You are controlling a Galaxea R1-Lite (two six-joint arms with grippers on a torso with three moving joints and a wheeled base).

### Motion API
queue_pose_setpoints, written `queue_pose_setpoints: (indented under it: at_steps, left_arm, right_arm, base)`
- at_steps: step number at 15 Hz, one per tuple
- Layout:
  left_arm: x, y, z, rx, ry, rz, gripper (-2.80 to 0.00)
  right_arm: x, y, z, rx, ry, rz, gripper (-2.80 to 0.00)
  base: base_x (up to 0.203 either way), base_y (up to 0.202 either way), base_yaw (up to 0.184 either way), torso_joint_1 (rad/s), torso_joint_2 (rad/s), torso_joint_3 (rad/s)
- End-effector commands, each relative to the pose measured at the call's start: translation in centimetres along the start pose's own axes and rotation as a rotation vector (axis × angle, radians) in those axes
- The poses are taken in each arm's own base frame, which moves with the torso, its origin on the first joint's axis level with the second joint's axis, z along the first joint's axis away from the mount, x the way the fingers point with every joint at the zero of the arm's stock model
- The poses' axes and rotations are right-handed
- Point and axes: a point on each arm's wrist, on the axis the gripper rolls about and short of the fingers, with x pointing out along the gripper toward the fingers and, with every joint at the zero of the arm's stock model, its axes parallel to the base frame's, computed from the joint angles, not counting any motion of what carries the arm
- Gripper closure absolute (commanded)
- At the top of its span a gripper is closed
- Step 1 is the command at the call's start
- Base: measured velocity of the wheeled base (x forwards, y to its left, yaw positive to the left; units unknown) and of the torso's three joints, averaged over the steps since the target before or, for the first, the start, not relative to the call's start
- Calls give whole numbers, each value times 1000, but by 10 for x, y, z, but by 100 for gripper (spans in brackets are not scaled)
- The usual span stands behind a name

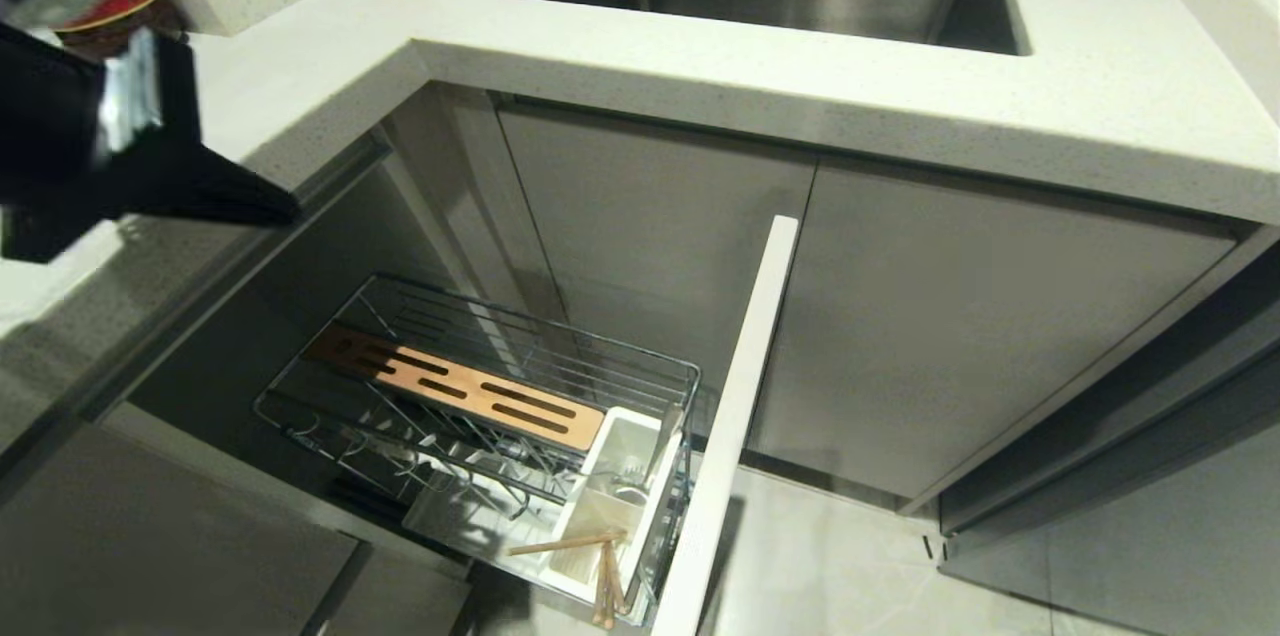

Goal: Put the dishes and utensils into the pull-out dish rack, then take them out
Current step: Take the chopsticks out of the cupboard

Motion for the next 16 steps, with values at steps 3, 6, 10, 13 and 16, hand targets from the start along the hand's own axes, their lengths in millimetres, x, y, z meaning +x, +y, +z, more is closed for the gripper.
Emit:
queue_pose_setpoints:
  at_steps: [3, 6, 10, 13, 16]
  left_arm:
    - [80, -15, -16, 97, 449, -8, 0]
    - [110, -16, -26, 148, 668, -47, 0]
    - [152, -14, -37, 171, 830, -10, -263]
    - [179, -12, -44, 194, 905, 14, -280]
    - [201, -11, -51, 191, 963, 42, -280]
  right_arm:
    - [2, 0, -7, 0, 27, -1, 0]
    - [2, 0, -7, 0, 26, -1, 0]
    - [2, 0, -8, 0, 27, -1, 0]
    - [2, 0, -8, 0, 28, -1, 0]
    - [2, 0, -7, 0, 27, -1, 0]
  base:
    - [0, 0, 0, 0, 0, 0]
    - [0, 0, 0, 0, 0, 0]
    - [0, 0, 0, 0, 0, 0]
    - [0, 0, 0, 0, 0, 0]
    - [0, 0, 0, 0, 0, 0]
